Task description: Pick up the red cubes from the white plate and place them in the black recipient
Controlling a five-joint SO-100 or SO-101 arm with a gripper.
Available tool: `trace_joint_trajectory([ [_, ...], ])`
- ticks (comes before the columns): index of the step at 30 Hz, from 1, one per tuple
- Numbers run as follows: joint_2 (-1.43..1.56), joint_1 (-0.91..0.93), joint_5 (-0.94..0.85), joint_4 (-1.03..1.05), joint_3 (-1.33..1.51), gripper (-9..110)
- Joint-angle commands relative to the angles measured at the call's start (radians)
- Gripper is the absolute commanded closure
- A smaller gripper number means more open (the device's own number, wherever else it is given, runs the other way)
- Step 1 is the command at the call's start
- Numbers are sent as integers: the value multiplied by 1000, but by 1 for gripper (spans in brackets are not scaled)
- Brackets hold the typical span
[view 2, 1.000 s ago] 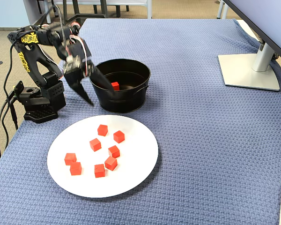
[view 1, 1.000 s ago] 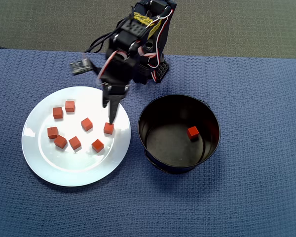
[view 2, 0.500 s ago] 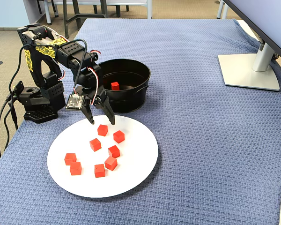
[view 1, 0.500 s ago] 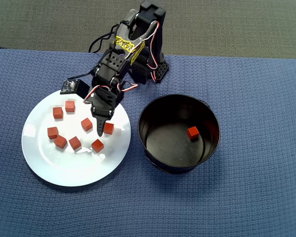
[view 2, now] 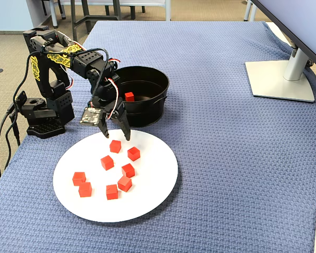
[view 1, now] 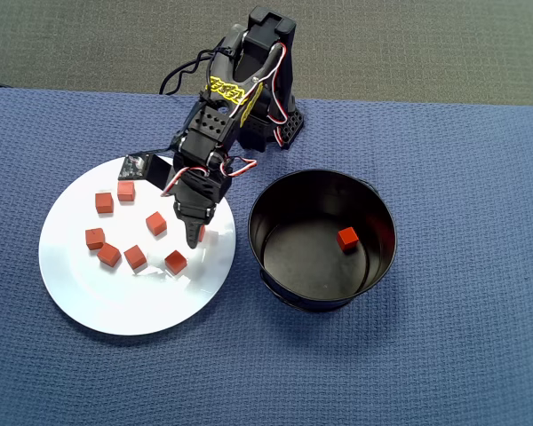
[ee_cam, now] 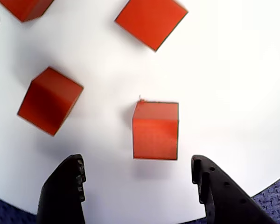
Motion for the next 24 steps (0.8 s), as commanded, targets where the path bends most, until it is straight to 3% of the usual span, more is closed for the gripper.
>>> trace_joint_trajectory([
  [1,-5,2,-89,-5,-2,80],
  [24,-94,75,-179,-100,12,88],
])
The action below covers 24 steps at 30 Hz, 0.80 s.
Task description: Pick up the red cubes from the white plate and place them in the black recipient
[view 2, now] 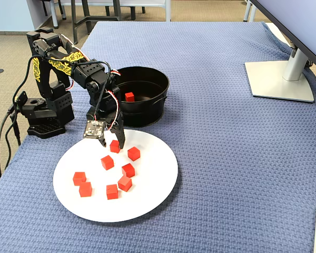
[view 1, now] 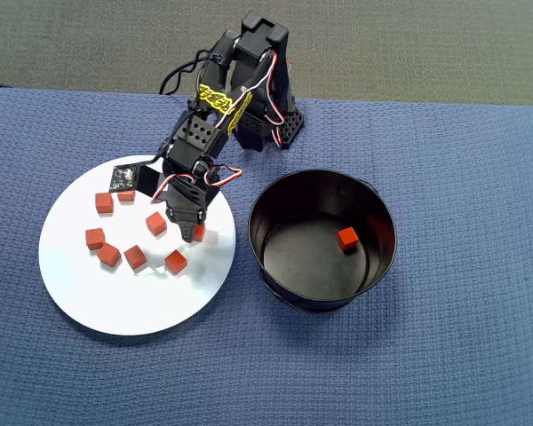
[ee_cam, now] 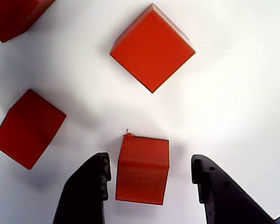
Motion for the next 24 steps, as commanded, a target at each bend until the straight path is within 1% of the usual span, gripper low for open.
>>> trace_joint_trajectory([
  [1,5,5,-17,-25,-2,88],
  [12,5,0,-18,-51,26,91],
  [14,5,0,-17,-51,28,94],
  [17,8,0,-17,-52,28,101],
  [21,26,3,-14,-55,28,102],
  [24,100,20,38,-34,2,102],
])
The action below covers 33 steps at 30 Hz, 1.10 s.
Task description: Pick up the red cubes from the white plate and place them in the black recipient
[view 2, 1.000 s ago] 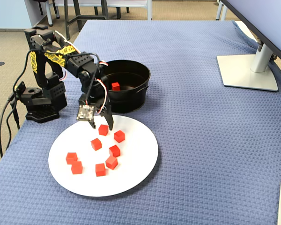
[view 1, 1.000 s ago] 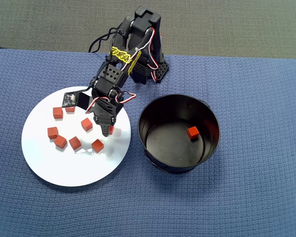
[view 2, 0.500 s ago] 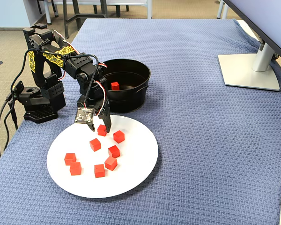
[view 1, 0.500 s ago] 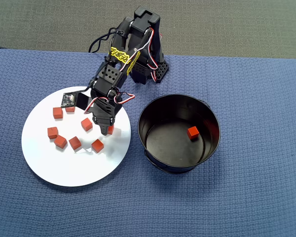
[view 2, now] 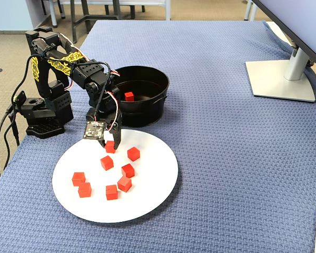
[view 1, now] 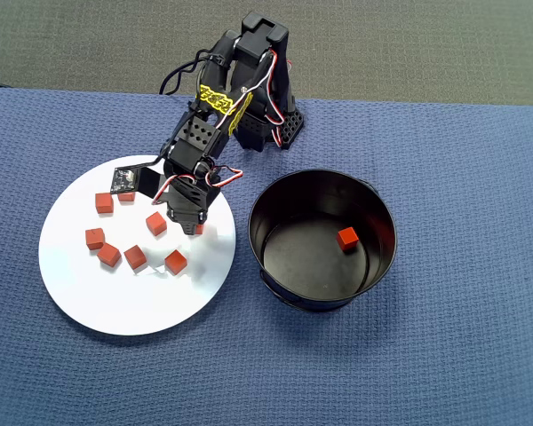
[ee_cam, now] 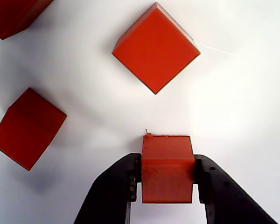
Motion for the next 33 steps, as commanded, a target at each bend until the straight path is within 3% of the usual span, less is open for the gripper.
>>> trace_joint_trajectory([
  [1,132,26,64,25,-44,102],
  [12,525,-115,345,453,-451,102],
  [16,591,-351,472,503,-518,102],
  [21,561,-785,568,439,-387,100],
  [22,534,-856,578,420,-356,90],
  [23,508,-907,558,416,-344,71],
  [25,468,-891,520,440,-376,61],
  [33,480,-328,146,397,-342,64],
])
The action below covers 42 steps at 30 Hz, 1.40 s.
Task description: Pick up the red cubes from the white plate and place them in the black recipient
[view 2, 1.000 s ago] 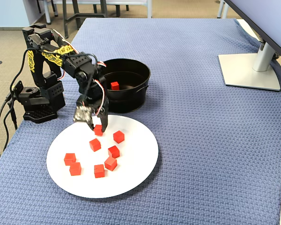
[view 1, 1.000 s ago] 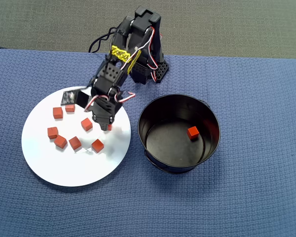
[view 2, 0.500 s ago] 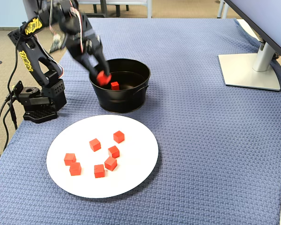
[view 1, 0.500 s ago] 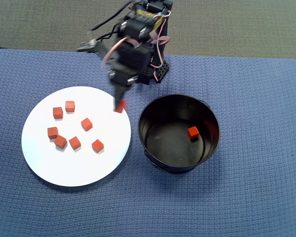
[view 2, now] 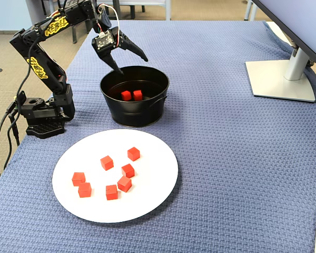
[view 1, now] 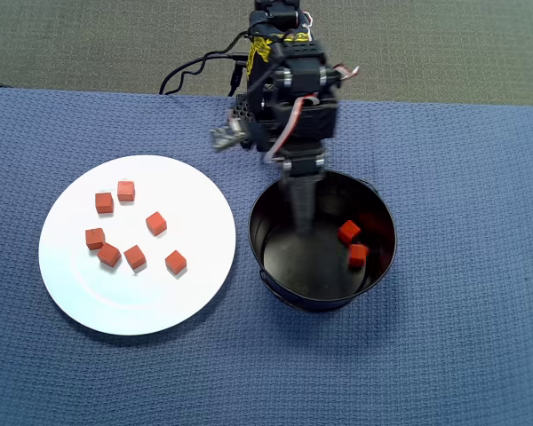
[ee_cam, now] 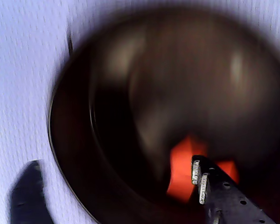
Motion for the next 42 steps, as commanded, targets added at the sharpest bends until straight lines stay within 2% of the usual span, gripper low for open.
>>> trace_joint_trajectory([
  [1,11,318,-256,-66,43,65],
  [8,-15,641,-847,-302,305,65],
  [14,-78,756,-1180,-426,408,66],
  [28,-285,807,-1261,-598,422,69],
  [36,-371,821,-1236,-663,402,70],
  [42,-437,824,-1223,-695,377,76],
])
